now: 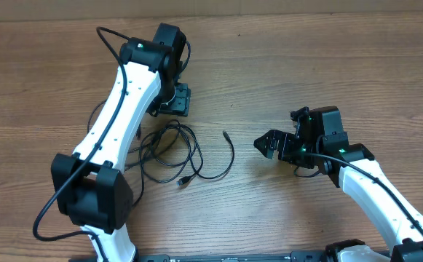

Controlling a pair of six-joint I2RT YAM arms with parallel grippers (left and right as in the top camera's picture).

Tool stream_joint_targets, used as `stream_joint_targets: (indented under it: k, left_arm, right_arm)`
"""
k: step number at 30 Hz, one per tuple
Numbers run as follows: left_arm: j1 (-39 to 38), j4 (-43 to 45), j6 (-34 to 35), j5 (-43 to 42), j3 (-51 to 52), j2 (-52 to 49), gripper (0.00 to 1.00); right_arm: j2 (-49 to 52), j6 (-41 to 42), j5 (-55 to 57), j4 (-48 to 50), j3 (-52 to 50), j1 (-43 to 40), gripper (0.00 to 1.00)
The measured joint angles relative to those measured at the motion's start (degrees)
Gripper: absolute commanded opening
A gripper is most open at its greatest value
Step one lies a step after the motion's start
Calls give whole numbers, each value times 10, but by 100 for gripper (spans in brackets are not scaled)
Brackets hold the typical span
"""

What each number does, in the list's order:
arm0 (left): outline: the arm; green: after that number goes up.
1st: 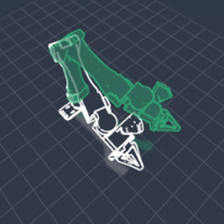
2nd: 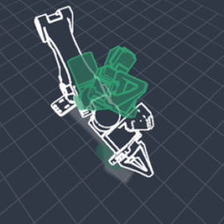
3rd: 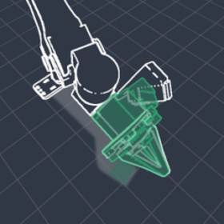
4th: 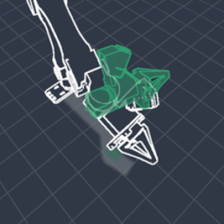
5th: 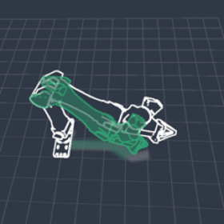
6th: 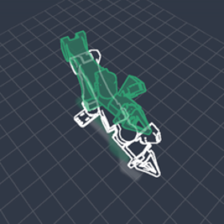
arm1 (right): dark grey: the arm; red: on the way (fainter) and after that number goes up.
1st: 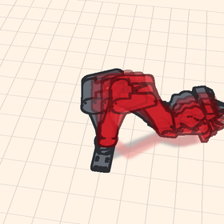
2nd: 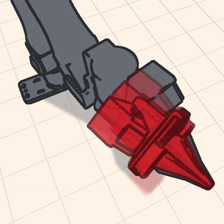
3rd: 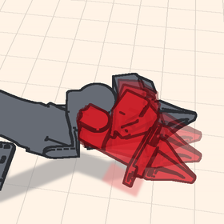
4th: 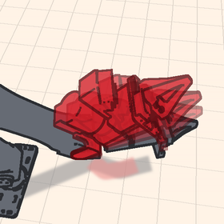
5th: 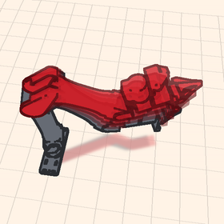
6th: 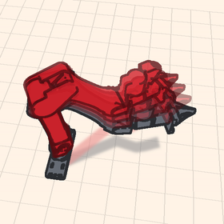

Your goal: Untangle cables

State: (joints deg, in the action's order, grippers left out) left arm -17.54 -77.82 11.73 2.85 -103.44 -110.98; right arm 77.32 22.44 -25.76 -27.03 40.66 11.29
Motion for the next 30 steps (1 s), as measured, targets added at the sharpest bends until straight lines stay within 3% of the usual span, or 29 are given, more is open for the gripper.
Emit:
stream_joint_targets:
  k: [4, 7, 20, 26, 30]
  left_arm:
    - [0, 0, -2, 5, 0, -19, 67]
    - [0, 4, -4, 7, 9, -25, 58]
    - [0, 14, 23, 13, 151, 2, 73]
    - [0, 40, 30, 13, 203, 139, 78]
    - [0, 111, 37, 15, 262, 265, 97]
  right_arm:
    - [0, 0, 13, 0, 0, 0, 100]
    - [0, 0, 21, 0, 0, 0, 100]
    - [0, 0, 27, 8, 0, 0, 100]
    - [0, -1, 28, 28, 0, 0, 100]
    - [0, 1, 29, 32, 0, 0, 100]
